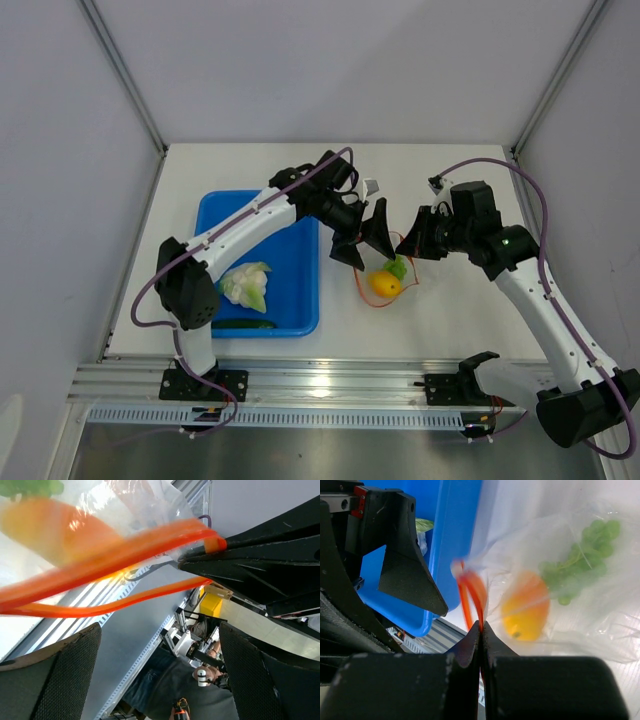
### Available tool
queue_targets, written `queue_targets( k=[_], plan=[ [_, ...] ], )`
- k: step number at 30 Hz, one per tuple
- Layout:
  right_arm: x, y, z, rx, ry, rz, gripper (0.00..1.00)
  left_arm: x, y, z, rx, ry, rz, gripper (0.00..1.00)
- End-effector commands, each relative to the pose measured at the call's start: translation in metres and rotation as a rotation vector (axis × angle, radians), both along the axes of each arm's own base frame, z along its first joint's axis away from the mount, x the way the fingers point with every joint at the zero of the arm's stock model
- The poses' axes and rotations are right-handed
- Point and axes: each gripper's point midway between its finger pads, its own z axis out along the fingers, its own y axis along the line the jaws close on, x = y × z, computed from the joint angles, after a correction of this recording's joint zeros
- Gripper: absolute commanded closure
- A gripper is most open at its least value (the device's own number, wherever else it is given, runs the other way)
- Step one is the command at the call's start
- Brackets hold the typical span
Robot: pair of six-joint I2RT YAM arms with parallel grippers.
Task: Place the food in the zip-top bag and seal the zipper
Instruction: Place the fake fruit in the zipper food storage bag, then pick up the fake vegetable from the bin.
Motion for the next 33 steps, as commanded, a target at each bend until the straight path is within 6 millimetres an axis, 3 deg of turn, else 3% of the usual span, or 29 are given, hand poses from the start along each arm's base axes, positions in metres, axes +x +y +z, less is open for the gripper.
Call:
queue_targets(
  k=[1, 12, 19, 25, 33],
  plan=[
    [-0.001, 0.002, 0.010, 0.022, -0.040, 0.011, 1.00, 0.002, -0.004, 0.015, -0.031, -0.062, -0.015, 0.00],
    [-0.001, 0.001, 0.011, 0.018, -0.044, 0.009, 1.00, 0.001, 0.004, 0.019, -0.013, -0.111, -0.014, 0.01],
    [-0.001, 0.001, 0.009, 0.015, -0.037, 0.007, 1.00, 0.008, 0.024, 0.026, 0.040, -0.193, 0.040, 0.01],
    [-0.002, 0.001, 0.007, 0.019, -0.032, 0.008, 1.00, 0.024, 0.062, 0.025, 0.173, -0.287, 0.179, 0.01],
    [-0.002, 0.001, 0.005, 0.017, -0.026, 0.008, 1.00, 0.045, 0.135, 0.016, 0.386, -0.345, 0.441, 0.01]
  ],
)
